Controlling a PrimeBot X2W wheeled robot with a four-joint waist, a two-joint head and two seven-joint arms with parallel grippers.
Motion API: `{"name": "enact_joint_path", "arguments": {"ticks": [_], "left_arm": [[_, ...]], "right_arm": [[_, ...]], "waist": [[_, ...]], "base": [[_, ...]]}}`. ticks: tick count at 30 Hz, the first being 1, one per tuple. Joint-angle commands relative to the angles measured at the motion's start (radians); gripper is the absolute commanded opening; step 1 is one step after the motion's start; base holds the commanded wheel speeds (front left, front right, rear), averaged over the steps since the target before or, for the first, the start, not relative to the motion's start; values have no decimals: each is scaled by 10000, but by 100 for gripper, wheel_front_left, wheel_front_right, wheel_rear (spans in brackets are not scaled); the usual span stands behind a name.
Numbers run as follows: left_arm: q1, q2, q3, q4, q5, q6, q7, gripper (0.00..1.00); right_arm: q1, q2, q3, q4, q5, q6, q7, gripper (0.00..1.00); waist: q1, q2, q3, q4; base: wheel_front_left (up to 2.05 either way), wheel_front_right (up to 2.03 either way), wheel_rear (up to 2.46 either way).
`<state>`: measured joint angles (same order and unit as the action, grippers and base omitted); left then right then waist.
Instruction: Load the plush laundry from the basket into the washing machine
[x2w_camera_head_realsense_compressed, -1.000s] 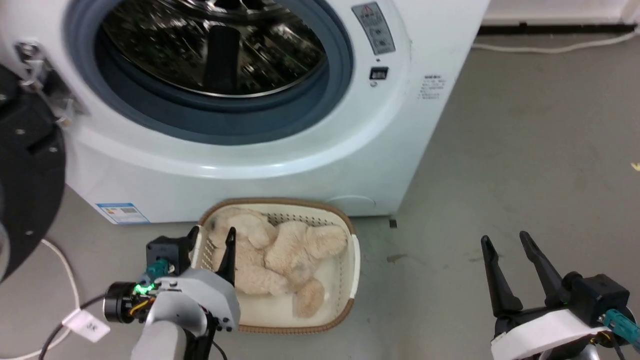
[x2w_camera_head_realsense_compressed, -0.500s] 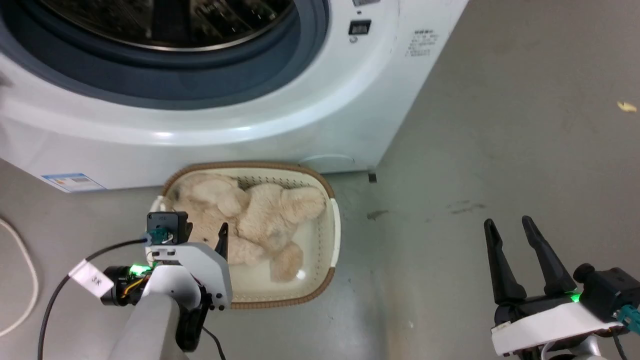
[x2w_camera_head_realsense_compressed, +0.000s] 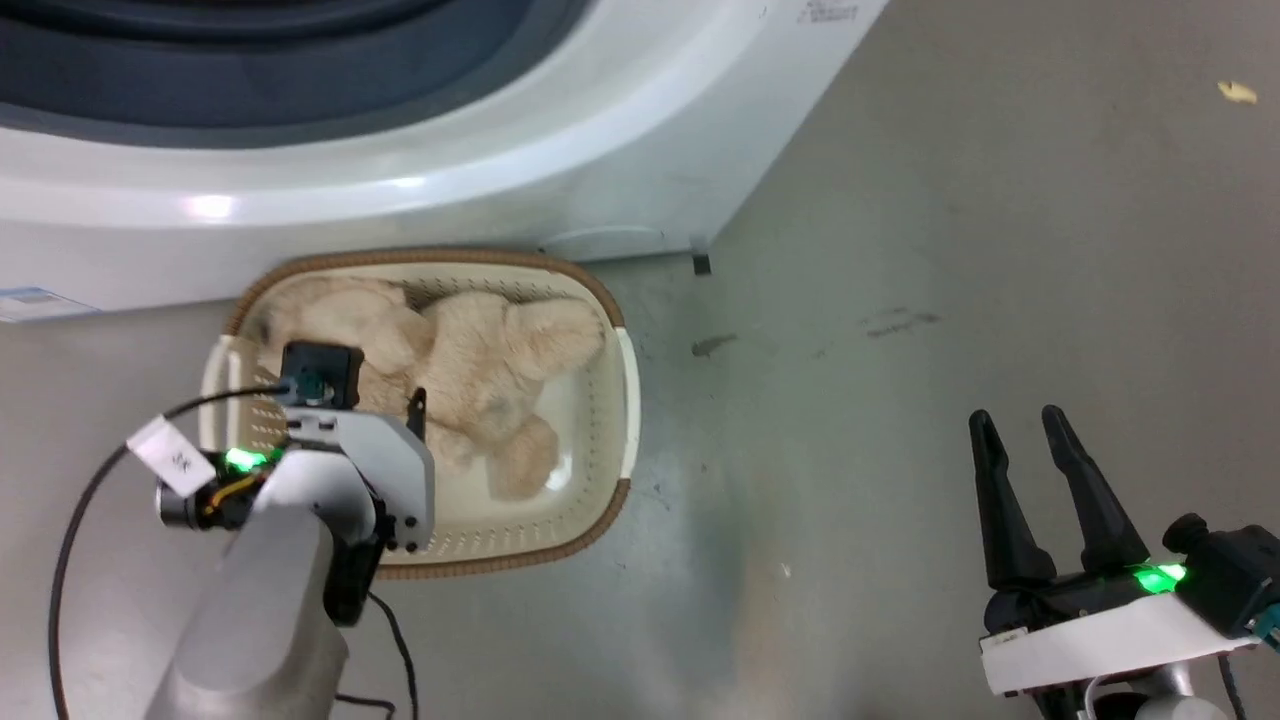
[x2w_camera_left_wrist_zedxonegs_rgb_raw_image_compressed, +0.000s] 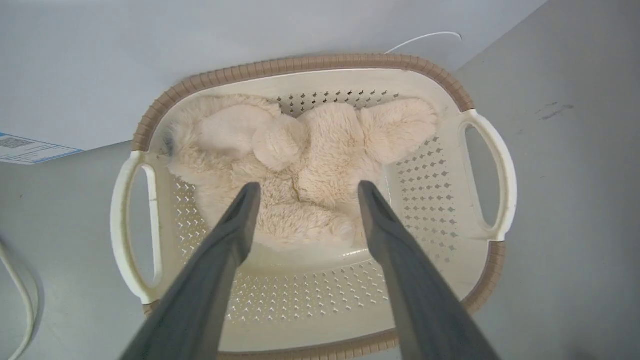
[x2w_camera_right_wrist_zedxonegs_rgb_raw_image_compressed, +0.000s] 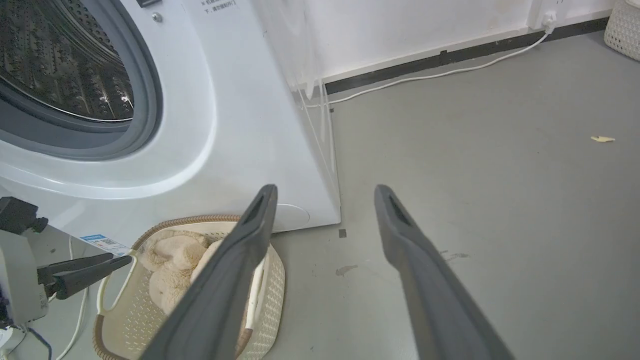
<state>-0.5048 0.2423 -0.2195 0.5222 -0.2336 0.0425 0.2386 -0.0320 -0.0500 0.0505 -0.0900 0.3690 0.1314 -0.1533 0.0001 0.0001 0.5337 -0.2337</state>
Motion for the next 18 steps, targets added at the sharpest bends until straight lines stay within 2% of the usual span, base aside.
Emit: {"name": "enact_joint_path", "arguments": {"ticks": [1,11,18], "left_arm": [[-350,179,-133,164,41,81,98,100],[-1230,723,-692,518,221,393,228,100],[-1786,1053,-1002,928,252,714,-154,100]], "right_arm": [[-167,-2,69,-101,191,-4,-115,100],[-177,-2,154,-326,737,-5,-303,100],[-166,-2,202,-498,1145,-5,-449,100]], "waist": [[-1,-1,360,-223],[-1,-1,1299,-518],[-1,-1,1959,-676]], "base": [[0,0,0],[0,0,0],[0,0,0]]}}
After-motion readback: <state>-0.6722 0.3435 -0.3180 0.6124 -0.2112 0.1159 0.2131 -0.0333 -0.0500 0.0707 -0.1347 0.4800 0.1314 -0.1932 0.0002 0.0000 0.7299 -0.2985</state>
